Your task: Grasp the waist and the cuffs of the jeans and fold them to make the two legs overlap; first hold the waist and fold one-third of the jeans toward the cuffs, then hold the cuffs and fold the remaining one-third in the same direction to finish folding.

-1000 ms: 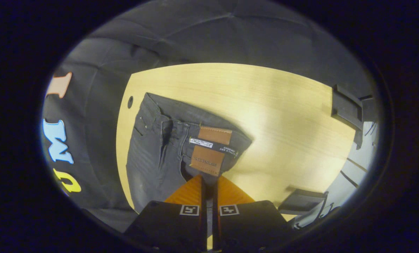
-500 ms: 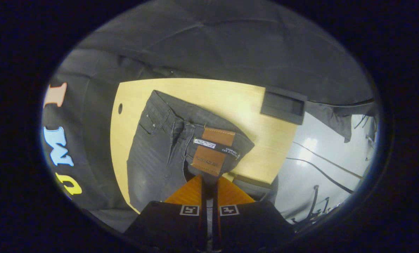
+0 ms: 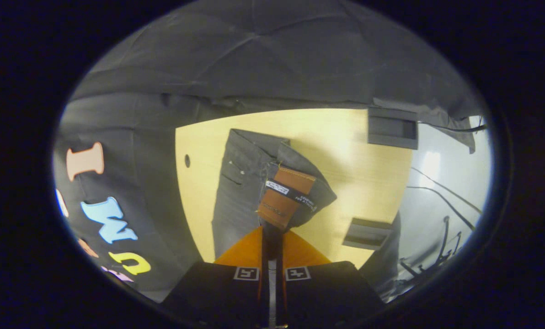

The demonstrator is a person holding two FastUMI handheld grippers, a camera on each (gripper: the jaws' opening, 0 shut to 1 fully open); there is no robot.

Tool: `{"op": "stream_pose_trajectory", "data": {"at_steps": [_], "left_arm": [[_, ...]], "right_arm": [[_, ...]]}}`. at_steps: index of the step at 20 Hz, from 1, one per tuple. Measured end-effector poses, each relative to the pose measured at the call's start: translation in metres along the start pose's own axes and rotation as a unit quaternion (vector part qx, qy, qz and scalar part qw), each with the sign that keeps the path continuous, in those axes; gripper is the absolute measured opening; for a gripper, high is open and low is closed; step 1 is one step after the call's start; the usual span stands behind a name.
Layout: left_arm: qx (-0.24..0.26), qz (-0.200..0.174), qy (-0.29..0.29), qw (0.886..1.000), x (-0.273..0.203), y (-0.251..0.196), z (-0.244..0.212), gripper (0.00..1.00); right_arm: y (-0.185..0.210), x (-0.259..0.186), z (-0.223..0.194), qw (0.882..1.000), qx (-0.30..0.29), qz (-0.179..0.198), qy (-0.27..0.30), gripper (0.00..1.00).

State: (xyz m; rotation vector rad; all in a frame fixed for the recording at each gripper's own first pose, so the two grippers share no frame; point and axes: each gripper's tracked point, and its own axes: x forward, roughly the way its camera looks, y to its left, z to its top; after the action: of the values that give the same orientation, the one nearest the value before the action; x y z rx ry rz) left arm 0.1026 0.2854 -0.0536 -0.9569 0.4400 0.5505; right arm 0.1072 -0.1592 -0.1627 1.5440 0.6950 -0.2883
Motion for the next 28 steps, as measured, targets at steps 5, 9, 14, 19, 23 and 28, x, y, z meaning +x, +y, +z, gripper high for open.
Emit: {"op": "stream_pose_trajectory", "data": {"at_steps": [5, 9, 14, 19, 23, 28], "left_arm": [[0.010, 0.019, 0.022, 1.000, 0.086, -0.085, 0.012, 0.07], [0.039, 0.069, 0.048, 0.996, 0.172, -0.116, 0.001, 0.07], [0.152, 0.066, 0.084, 0.983, 0.246, -0.172, -0.028, 0.07], [0.190, 0.119, 0.115, 0.968, 0.276, -0.156, -0.048, 0.18], [0.178, 0.134, 0.129, 0.966, 0.265, -0.149, -0.044, 0.24], [0.163, 0.138, 0.118, 0.970, 0.223, -0.142, -0.024, 1.00]], "right_arm": [[0.061, 0.022, 0.026, 0.999, 0.050, 0.020, -0.009, 0.05], [0.130, 0.081, 0.050, 0.994, 0.106, 0.036, -0.022, 0.05], [0.156, 0.160, 0.075, 0.998, 0.046, 0.031, -0.028, 0.05], [0.184, 0.173, 0.084, 0.995, -0.012, 0.086, -0.050, 0.71], [0.165, 0.165, 0.087, 0.997, -0.011, 0.065, -0.051, 0.95], [0.143, 0.152, 0.070, 0.997, 0.016, 0.076, -0.026, 0.95]]}}
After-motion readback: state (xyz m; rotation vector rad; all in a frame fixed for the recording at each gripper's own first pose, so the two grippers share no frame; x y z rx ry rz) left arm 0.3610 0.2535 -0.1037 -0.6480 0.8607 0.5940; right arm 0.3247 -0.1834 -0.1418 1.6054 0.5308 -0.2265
